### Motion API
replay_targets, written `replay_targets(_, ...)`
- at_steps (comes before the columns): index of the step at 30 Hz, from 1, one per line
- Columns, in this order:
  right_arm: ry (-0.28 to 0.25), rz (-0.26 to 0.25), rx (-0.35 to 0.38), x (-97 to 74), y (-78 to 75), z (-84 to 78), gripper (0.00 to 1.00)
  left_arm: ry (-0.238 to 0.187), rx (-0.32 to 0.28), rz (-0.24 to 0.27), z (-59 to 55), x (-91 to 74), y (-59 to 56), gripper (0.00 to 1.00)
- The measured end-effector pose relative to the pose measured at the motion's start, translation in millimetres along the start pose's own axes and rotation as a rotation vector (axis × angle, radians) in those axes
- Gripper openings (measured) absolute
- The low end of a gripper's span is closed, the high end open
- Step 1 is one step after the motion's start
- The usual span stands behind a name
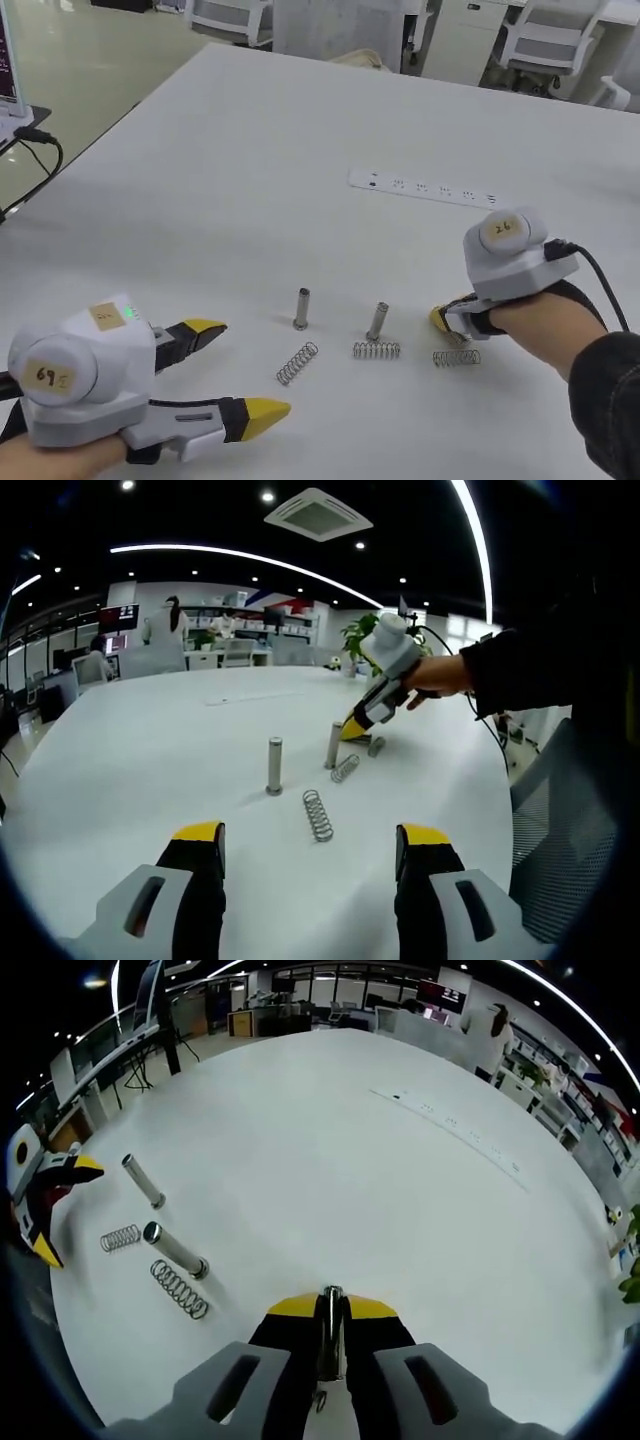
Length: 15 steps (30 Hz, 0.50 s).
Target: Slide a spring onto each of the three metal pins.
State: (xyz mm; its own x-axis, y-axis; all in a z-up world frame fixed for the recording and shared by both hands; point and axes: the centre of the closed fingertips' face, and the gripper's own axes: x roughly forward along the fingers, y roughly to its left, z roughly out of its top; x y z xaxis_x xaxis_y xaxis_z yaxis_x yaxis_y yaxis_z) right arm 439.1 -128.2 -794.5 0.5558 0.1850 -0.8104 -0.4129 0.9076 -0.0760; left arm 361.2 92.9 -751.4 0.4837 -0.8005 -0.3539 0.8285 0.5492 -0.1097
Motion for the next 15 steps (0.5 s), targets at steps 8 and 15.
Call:
replay_targets(8, -0.013, 0.002, 0.016, -3.8, 0.2, 0.4, 0.06, -0.001, 0.0, -0.002, 0.3, -0.6, -0.2, 0.65)
replay_targets(15, -0.051, 0.016, 0.063, -16.6, 2.7, 8.5, 0.06, -0.001, 0.007, -0.009, 0.8, 0.0, -1.9, 0.65)
